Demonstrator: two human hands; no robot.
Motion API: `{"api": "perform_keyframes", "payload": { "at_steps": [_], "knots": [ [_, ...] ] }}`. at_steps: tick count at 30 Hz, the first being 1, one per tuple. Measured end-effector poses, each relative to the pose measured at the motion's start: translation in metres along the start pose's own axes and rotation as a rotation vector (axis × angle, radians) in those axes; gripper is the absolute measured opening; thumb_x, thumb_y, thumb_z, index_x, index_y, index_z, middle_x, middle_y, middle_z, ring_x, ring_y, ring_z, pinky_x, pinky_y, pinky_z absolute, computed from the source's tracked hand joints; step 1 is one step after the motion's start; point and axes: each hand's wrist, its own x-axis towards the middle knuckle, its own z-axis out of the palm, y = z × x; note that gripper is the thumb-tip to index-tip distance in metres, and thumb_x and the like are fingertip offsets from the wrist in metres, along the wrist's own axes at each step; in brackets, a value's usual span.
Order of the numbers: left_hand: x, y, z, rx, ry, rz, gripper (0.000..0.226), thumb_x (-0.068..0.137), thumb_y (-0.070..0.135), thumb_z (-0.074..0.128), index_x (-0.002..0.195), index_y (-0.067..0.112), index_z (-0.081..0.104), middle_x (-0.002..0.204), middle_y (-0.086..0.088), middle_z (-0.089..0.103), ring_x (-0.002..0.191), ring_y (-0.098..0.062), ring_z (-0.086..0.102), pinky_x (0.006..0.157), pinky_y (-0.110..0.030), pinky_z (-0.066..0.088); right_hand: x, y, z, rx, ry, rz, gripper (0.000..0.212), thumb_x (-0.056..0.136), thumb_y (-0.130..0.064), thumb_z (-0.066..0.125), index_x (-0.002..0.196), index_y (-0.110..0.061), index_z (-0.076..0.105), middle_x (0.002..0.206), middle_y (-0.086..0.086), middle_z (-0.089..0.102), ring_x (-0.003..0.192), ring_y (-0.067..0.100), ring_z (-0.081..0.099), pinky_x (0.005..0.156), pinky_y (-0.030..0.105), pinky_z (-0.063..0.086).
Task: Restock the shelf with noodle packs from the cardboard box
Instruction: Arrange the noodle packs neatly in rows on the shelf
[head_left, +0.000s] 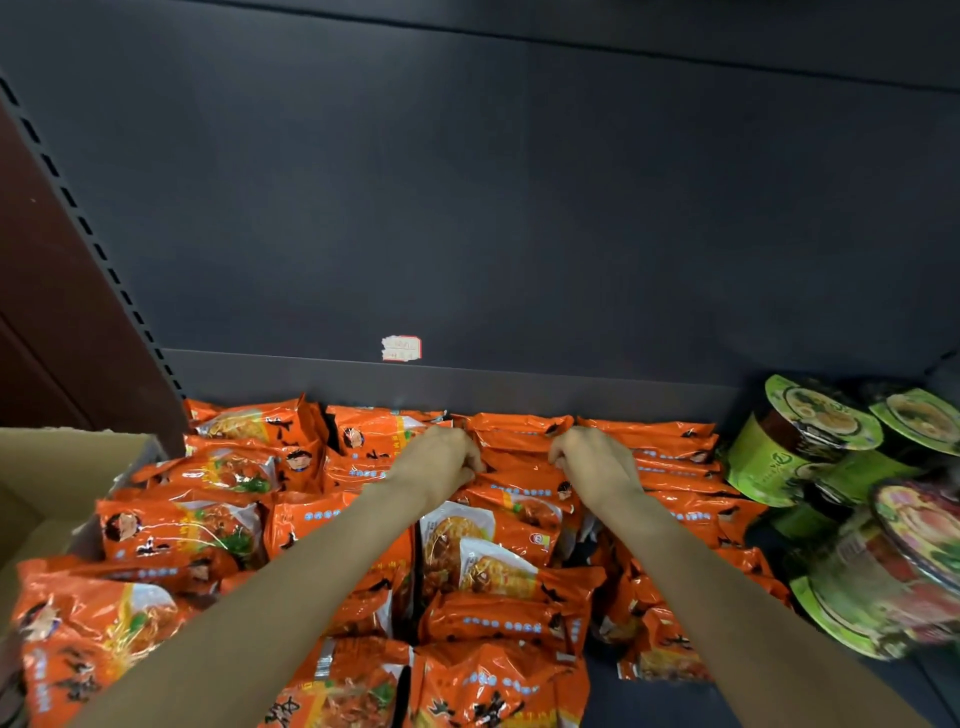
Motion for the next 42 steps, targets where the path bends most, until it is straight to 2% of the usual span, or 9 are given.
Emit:
{"api": "perform_keyframes", "payload": {
  "at_steps": [3,9,13,18,24,28,32,37,42],
  "knots": [
    [0.001,0.004,0.002,-0.034,0.028,0.005,0.018,0.089,0.009,0.06,0.101,0.014,0.073,0.11,-0.002,0.068,0.103,-0.015,0.061,0.09,-0.02,0.044,0.003,-0.005,0.003,0.064,0.042,-0.07,0.017,0.088,-0.006,0.054,0.087,-0.018,0.066,0.1,0.001,0.062,0.093,0.021,0.062,0.075,0.031,0.048],
    [-0.007,-0.001,-0.008,-0.095,0.056,-0.019,0.012,0.084,0.017,0.068,0.096,0.015,0.07,0.098,-0.001,0.064,0.093,-0.017,0.061,0.085,-0.03,0.051,-0.019,0.006,-0.001,0.226,0.03,-0.129,0.014,0.093,-0.017,0.054,0.097,-0.021,0.068,0.102,-0.004,0.06,0.097,0.014,0.059,0.082,0.03,0.049],
    [-0.014,-0.004,-0.008,-0.062,-0.092,-0.012,0.016,0.085,0.025,0.068,0.101,0.019,0.068,0.099,0.003,0.066,0.093,-0.015,0.061,0.084,-0.032,0.051,-0.038,0.015,0.0,0.242,-0.155,-0.139,0.023,0.086,-0.035,0.065,0.105,-0.023,0.067,0.103,-0.007,0.062,0.092,0.007,0.058,0.082,0.029,0.051],
    [-0.02,-0.007,-0.005,0.006,-0.15,-0.057,0.028,0.085,0.026,0.067,0.112,0.02,0.063,0.107,0.001,0.065,0.098,-0.016,0.059,0.086,-0.036,0.051,-0.045,0.013,0.004,0.181,-0.144,-0.089,0.012,0.088,-0.023,0.064,0.099,-0.019,0.067,0.093,-0.003,0.064,0.084,0.014,0.061,0.076,0.032,0.052],
    [-0.02,0.001,-0.005,0.028,-0.135,-0.043,0.01,0.087,0.02,0.062,0.093,0.023,0.069,0.099,0.002,0.068,0.102,-0.017,0.057,0.088,-0.038,0.05,-0.049,0.023,0.003,0.224,-0.079,0.008,0.005,0.088,-0.014,0.063,0.09,-0.017,0.066,0.092,0.002,0.066,0.084,0.016,0.063,0.079,0.031,0.054],
    [-0.02,0.007,-0.005,-0.012,-0.172,-0.057,0.028,0.084,0.026,0.067,0.112,0.023,0.064,0.104,0.002,0.068,0.104,-0.015,0.058,0.092,-0.038,0.048,-0.052,0.016,0.005,0.401,-0.022,0.036,0.012,0.089,-0.008,0.061,0.081,-0.017,0.063,0.084,0.003,0.067,0.078,0.014,0.064,0.073,0.025,0.052],
    [-0.017,0.008,-0.007,-0.069,-0.07,-0.034,0.017,0.088,0.006,0.06,0.101,0.01,0.07,0.107,-0.007,0.067,0.098,-0.018,0.062,0.086,-0.022,0.046,-0.054,0.009,0.002,0.231,-0.064,-0.011,0.003,0.089,-0.012,0.061,0.092,-0.012,0.062,0.1,0.005,0.063,0.091,0.018,0.061,0.078,0.031,0.051],
    [-0.024,0.016,-0.011,-0.195,-0.083,0.046,0.019,0.087,0.003,0.059,0.095,0.013,0.073,0.091,0.0,0.07,0.084,-0.007,0.061,0.078,-0.011,0.047,-0.05,-0.018,-0.004,0.124,0.013,-0.249,0.034,0.093,-0.026,0.056,0.126,-0.025,0.056,0.126,-0.001,0.057,0.119,0.018,0.05,0.095,0.035,0.047],
    [-0.032,0.004,-0.014,-0.196,-0.17,-0.009,0.027,0.084,0.011,0.068,0.11,0.012,0.066,0.101,-0.002,0.067,0.093,-0.011,0.063,0.084,-0.017,0.049,-0.046,-0.02,0.005,0.138,0.02,-0.209,0.024,0.093,-0.016,0.055,0.113,-0.022,0.066,0.115,0.0,0.064,0.108,0.019,0.059,0.089,0.034,0.049]
  ]
}}
